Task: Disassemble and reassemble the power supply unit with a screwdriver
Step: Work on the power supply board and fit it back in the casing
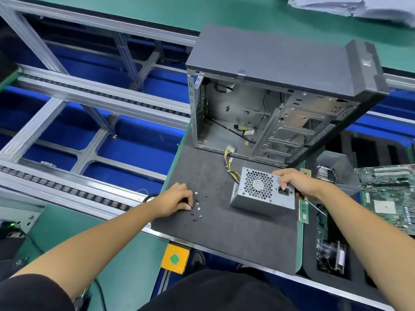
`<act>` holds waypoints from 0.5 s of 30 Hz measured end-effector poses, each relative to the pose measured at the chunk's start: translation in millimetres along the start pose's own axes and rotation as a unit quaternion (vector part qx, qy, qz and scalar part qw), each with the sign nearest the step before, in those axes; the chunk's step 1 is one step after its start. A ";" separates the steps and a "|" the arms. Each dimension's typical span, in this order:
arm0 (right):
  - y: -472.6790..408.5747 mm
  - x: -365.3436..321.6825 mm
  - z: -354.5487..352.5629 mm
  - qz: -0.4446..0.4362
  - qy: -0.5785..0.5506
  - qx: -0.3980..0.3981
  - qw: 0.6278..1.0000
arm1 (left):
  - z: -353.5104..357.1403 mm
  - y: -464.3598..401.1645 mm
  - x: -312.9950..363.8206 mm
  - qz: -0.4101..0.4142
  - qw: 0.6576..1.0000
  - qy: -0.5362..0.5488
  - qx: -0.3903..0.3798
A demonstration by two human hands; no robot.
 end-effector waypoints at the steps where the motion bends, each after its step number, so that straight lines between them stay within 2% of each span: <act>1: 0.1 -0.7 0.7 0.001 0.005 -0.002 1.000 | -3.4 1.4 2.3 -0.003 0.999 0.035 0.012; 5: 3.1 -4.1 0.6 -0.011 0.003 -0.011 1.000 | -27.6 4.1 29.3 -0.007 0.974 0.219 0.063; 9: 5.5 -0.5 -2.8 -0.011 0.014 -0.011 1.000 | -51.8 -2.1 79.1 0.042 0.950 0.293 0.102; 13: 9.8 0.8 -9.8 -0.011 -0.020 0.050 0.998 | -61.3 -18.8 123.0 0.072 0.933 0.341 0.090; 15: 18.0 -8.3 -20.1 -0.057 0.022 0.106 0.992 | -59.3 -30.1 140.7 0.064 0.918 0.383 0.084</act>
Point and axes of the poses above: each hand's wrist, its own y-axis away from the middle knuckle, its own z-axis out of the palm, x = y × z, the point moved 3 cm from there along -y, towards the middle knuckle, and after that the axes turned 2 degrees about -x, right-handed, at the moved point
